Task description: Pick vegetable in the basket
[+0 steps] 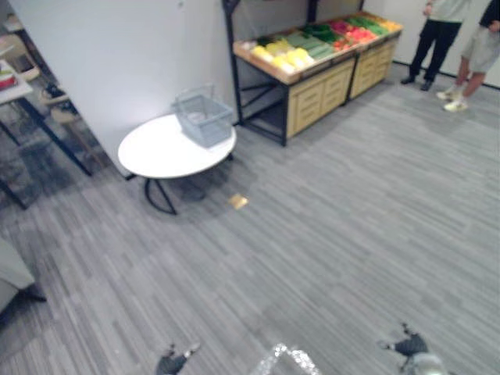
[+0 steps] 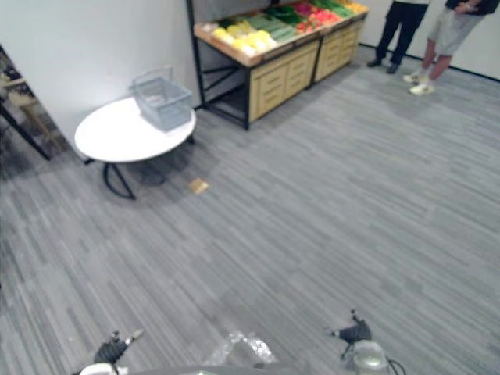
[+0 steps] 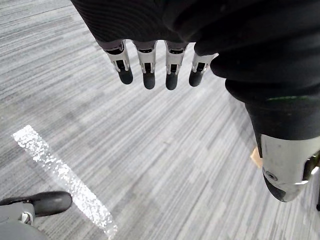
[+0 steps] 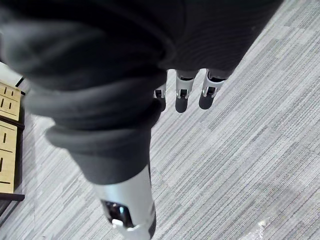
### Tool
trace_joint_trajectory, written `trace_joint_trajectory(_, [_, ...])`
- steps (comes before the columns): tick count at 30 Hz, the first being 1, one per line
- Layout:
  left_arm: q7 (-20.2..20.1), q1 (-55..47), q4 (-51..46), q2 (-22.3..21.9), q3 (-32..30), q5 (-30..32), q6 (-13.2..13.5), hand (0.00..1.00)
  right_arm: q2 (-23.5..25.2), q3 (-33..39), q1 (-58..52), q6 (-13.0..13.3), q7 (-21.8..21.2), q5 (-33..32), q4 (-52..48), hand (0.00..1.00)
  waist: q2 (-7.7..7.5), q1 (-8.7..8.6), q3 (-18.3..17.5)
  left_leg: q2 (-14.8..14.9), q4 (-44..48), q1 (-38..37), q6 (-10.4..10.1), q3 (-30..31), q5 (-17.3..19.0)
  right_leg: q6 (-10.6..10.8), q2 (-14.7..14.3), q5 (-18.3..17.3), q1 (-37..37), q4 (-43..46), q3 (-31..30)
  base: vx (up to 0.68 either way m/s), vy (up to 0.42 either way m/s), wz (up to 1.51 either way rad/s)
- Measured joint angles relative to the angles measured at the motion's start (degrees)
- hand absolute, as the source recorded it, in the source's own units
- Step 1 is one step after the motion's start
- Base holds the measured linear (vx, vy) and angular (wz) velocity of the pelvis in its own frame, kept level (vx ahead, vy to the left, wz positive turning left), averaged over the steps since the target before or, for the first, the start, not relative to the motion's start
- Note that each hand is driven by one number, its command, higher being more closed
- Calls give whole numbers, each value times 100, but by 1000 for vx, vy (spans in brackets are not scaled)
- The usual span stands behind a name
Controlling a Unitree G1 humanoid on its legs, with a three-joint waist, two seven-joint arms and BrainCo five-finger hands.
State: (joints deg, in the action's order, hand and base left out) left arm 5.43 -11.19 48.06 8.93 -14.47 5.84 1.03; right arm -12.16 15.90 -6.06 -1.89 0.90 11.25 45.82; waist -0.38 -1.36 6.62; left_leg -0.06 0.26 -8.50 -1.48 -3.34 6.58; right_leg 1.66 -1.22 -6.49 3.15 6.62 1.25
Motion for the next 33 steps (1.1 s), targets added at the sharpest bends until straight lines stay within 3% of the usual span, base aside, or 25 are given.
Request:
trace_joint_trajectory(6, [22, 28, -67, 5, -4, -8, -8, 0, 20, 180, 37, -58, 52, -6, -1, 0, -27, 2, 23, -62, 8, 250, -12, 51, 18, -10, 74, -293, -444, 476, 40, 24, 3, 5])
trace_joint_trajectory(9, [45, 45, -138, 1, -115, -11, -47, 0, 68, 176, 19, -62, 131, -39, -72, 0, -43, 5, 112, 2, 891, 646, -188, -27, 563, -129, 67, -642, -608, 819, 33, 56, -18, 2])
trace_joint_trajectory(10, [46, 11, -249, -11, -199, -12, -59, 0, 95, 166, -40, -70, 145, -58, -245, 0, 10, 20, 196, 138, 1812, 949, -324, -179, 847, -197, 23, -774, -525, 888, 50, 76, -39, 8])
trace_joint_trajectory(11, [48, 50, -483, -40, -261, -14, -80, 0, 156, 154, -146, -73, 173, -59, -563, 0, -6, 33, 354, 336, 3230, 1484, -371, -462, 848, -219, 13, -861, -388, 945, 68, 80, -43, 3])
trace_joint_trajectory(12, [53, 24, -646, -81, -292, -16, -79, 0, 175, 144, -209, -71, 177, -65, -782, 0, 18, 52, 441, 486, 3925, 1747, -318, -575, 738, -240, -29, -899, -284, 956, 53, 155, -15, -14])
trace_joint_trajectory(13, [72, -22, -829, -151, -298, -41, -78, 0, 190, 87, -329, -66, 230, -87, -1147, 0, 49, 177, 547, 804, 4985, 2188, -242, -754, 683, -284, -110, -1001, -87, 966, 3, 211, 35, -29])
trace_joint_trajectory(14, [95, -30, -902, -185, -278, -74, -81, 0, 194, -8, -339, -67, 299, -156, -1312, 0, 46, 221, 548, 996, 5400, 2462, -223, -850, 743, -276, -92, -1114, 62, 977, -65, 254, 61, -27])
trace_joint_trajectory(16, [119, 26, -948, -201, -170, -106, -71, 0, 190, -66, -253, -43, 382, -279, -1468, 0, 18, 310, 551, 1084, 5087, 2818, -261, -913, 827, -217, 37, -1248, 175, 937, -183, 266, 104, -21])
trace_joint_trajectory(17, [121, 33, -955, -202, -125, -111, -60, 0, 183, -60, -172, -43, 388, -294, -1454, 0, -9, 315, 544, 1047, 4543, 2934, -263, -954, 816, -172, 150, -1302, 219, 883, -200, 440, 209, -10])
trace_joint_trajectory(18, [120, 45, -947, -205, -81, -111, -48, 0, 141, -57, -24, -37, 392, -359, -1373, 0, -54, 312, 551, 882, 3147, 3007, -312, -1057, 543, -58, 382, -1378, 330, 695, -229, 317, 153, 0])
trace_joint_trajectory(19, [120, 42, -944, -206, -72, -112, -48, 0, 123, -56, 4, -37, 392, -378, -1346, 0, -57, 316, 549, 846, 2865, 3023, -315, -1068, 454, -42, 424, -1385, 350, 640, -233, 540, 290, -9])
trace_joint_trajectory(20, [122, 10, -920, -205, -48, -114, -43, 0, 1, -48, 180, -21, 392, -452, -1165, 0, -4, 344, 550, 740, 1429, 3031, -355, -1097, -203, 22, 567, -1382, 543, 347, -308, 532, 322, -26])
trace_joint_trajectory(21, [128, 3, -869, -204, -49, -113, -42, 0, -82, -46, 281, -15, 394, -451, -1009, 0, 79, 425, 536, 754, 800, 3021, -368, -1121, -509, 96, 600, -1394, 651, 188, -372, 653, 404, -38])
trace_joint_trajectory(22, [133, 9, -830, -185, -55, -113, -39, 0, -106, -44, 325, 2, 400, -451, -892, 0, 89, 462, 542, 767, 747, 3003, -337, -1156, -878, 190, 642, -1440, 732, 139, -442, 596, 356, -39])
trace_joint_trajectory(23, [167, 58, -650, -179, -63, -112, -39, 0, -81, -63, 422, 5, 392, -449, -669, 0, 57, 493, 536, 648, 837, 2928, -8, -1167, -1377, 217, 788, -1459, 802, 203, -576, 583, 334, -17])
trace_joint_trajectory(24, [168, 101, -662, -163, -86, -111, -31, 0, 19, -71, 440, 7, 370, -446, -632, 0, -176, 477, 544, 423, 1141, 2946, 277, -1226, -1093, 260, 1051, -1369, 712, 543, -683, 595, 315, -1])
trace_joint_trajectory(25, [161, 105, -679, -186, -84, -110, -20, 0, 36, -71, 439, 12, 359, -443, -627, 0, -248, 470, 563, 362, 1378, 2955, 381, -1280, -951, 335, 1135, -1308, 691, 773, -747, 616, 293, 6])
trace_joint_trajectory(26, [154, 74, -666, -233, -82, -108, -20, 0, 41, -70, 444, 13, 358, -440, -605, 0, -360, 473, 566, 319, 1878, 2891, 449, -1376, -473, 515, 1212, -1107, 662, 1299, -852, 510, 211, -7])
trace_joint_trajectory(27, [149, 45, -663, -235, -80, -108, -22, 0, 47, -75, 458, 24, 359, -436, -583, 0, -408, 480, 566, 294, 2030, 2803, 474, -1408, -301, 677, 1230, -978, 615, 1642, -902, 625, 250, -16])
trace_joint_trajectory(28, [143, -33, -663, -223, -74, -108, -25, 0, 75, -79, 495, 74, 361, -435, -496, 0, -456, 463, 571, 240, 2107, 2458, 495, -1453, 21, 1032, 1222, -464, 393, 2571, -1004, 592, 244, -3])
trace_joint_trajectory(29, [137, -48, -663, -176, -33, -107, -32, 0, 103, -127, 461, 85, 364, -434, -434, 0, -452, 412, 577, 159, 1970, 2044, 507, -1367, 275, 1537, 1137, 393, 76, 3596, -1105, 569, 232, 12])
trace_joint_trajectory(30, [133, -35, -667, -135, 7, -107, -32, 0, 116, -190, 420, 85, 361, -432, -429, 0, -439, 361, 591, 124, 1877, 1853, 510, -1317, 345, 1543, 1096, 627, -107, 4157, -1118, 498, 173, 25])
trace_joint_trajectory(31, [118, -28, -675, -59, 99, -108, -30, 0, 140, -350, 388, 83, 352, -427, -430, 0, -458, 336, 588, 70, 1691, 1464, 510, -1283, 451, 1494, 1057, 593, -625, 5225, -1047, 448, 107, 23])
trace_joint_trajectory(33, [106, -6, -675, -41, 198, -109, -30, 0, 152, -503, 380, 93, 348, -313, -452, 0, -290, 260, 634, 54, 1228, 817, 502, -1095, 486, 1140, 1067, 293, -1270, 5953, -506, 486, 59, 33])
